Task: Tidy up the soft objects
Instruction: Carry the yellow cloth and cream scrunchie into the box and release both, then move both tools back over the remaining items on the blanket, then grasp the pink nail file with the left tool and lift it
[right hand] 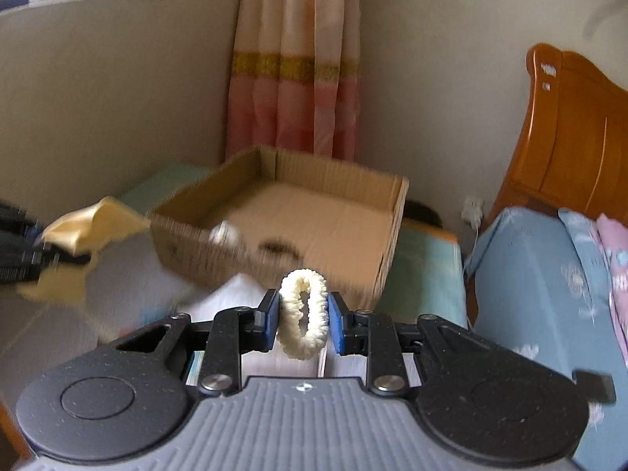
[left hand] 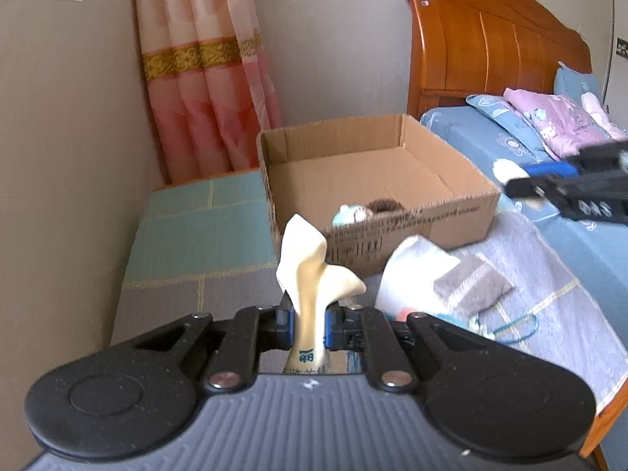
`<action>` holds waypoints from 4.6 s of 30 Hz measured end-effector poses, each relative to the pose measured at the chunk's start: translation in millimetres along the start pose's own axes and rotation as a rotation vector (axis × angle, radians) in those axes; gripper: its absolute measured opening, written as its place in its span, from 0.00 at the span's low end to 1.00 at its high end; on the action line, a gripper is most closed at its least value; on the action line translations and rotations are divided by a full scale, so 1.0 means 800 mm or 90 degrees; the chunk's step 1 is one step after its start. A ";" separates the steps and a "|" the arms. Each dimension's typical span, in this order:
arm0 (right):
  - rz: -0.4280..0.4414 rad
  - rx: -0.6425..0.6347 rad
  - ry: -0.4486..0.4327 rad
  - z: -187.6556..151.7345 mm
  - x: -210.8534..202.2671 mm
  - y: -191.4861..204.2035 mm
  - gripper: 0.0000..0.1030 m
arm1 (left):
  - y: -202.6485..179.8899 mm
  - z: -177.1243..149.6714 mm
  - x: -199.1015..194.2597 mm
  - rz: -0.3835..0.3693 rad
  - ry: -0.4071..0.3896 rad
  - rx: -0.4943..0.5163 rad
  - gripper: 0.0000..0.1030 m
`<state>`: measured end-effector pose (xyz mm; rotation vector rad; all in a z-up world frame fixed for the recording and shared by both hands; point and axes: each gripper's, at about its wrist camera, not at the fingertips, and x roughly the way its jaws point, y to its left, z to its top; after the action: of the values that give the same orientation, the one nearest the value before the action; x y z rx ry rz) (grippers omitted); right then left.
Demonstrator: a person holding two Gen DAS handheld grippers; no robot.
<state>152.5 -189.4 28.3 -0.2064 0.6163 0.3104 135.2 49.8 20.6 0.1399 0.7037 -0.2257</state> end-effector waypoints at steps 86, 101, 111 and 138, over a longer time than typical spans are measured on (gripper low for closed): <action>-0.045 0.143 0.154 -0.121 0.002 0.012 1.00 | -0.073 -0.104 0.001 -0.015 0.042 0.042 0.91; -0.031 0.103 0.182 -0.133 0.015 0.032 1.00 | -0.063 -0.131 0.021 -0.016 0.087 0.039 0.91; -0.023 0.068 0.185 -0.142 0.016 0.043 1.00 | -0.071 -0.128 0.030 -0.040 0.087 0.024 0.91; 0.025 0.017 0.162 -0.147 0.014 0.060 1.00 | -0.048 -0.058 0.058 -0.127 0.048 0.128 0.49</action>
<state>82.0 -174.9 -76.5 -0.2093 0.8760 0.3161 130.8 14.4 -46.5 0.2711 0.7706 -0.4853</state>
